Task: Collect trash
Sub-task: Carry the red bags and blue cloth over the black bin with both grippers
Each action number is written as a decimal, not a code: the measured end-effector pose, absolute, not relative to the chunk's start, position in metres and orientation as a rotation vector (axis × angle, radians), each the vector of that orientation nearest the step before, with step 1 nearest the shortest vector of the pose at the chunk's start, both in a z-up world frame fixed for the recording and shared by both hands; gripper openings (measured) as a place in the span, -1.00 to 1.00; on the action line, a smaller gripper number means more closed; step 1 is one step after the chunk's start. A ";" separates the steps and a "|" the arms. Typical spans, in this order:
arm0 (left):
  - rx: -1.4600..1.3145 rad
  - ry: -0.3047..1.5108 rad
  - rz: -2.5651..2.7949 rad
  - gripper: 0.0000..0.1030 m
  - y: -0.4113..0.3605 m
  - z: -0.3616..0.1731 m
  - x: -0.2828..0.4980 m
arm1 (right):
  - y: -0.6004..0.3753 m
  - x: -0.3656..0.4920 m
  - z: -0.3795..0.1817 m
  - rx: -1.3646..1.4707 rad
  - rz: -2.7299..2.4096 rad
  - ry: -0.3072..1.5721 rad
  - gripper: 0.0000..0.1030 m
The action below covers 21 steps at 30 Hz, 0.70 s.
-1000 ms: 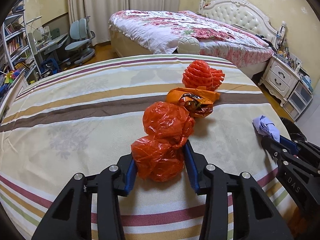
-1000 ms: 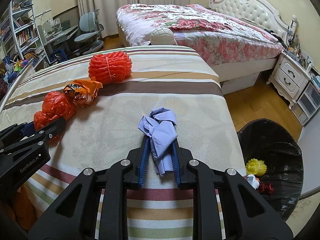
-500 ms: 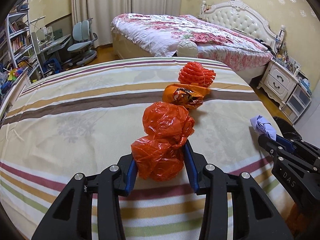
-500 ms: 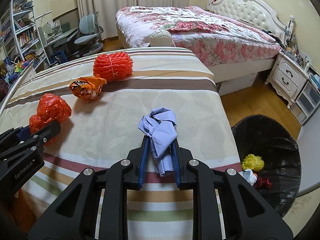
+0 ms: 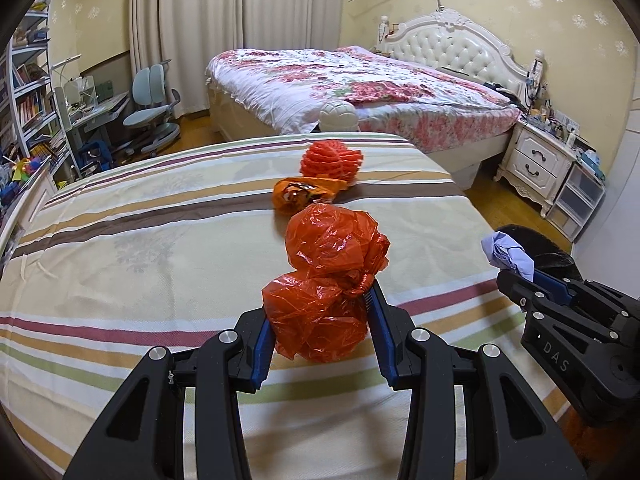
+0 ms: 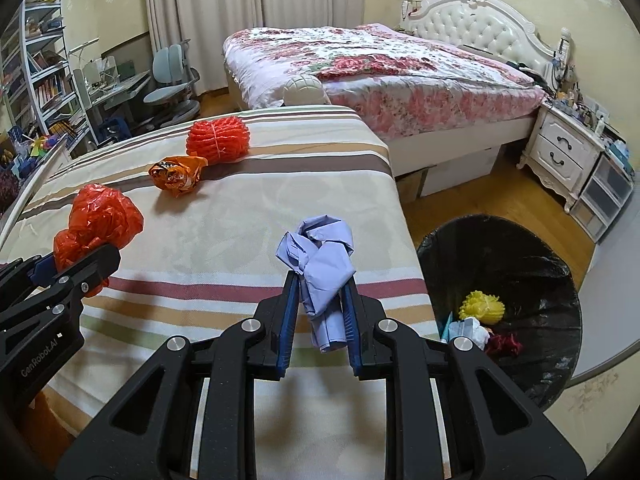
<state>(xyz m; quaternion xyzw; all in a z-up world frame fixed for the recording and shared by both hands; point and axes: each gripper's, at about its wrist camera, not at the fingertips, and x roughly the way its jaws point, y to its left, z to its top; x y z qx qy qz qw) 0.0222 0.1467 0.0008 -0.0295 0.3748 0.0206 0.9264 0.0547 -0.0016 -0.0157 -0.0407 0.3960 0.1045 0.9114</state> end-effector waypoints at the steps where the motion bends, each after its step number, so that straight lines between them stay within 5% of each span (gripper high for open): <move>1: -0.060 0.766 0.042 -0.18 0.143 0.001 0.021 | -0.004 0.053 -0.015 -0.081 0.212 0.814 -0.59; 21: 0.022 0.742 -0.099 -0.18 0.048 0.000 0.031 | -0.104 0.041 -0.012 0.014 0.038 0.775 -0.59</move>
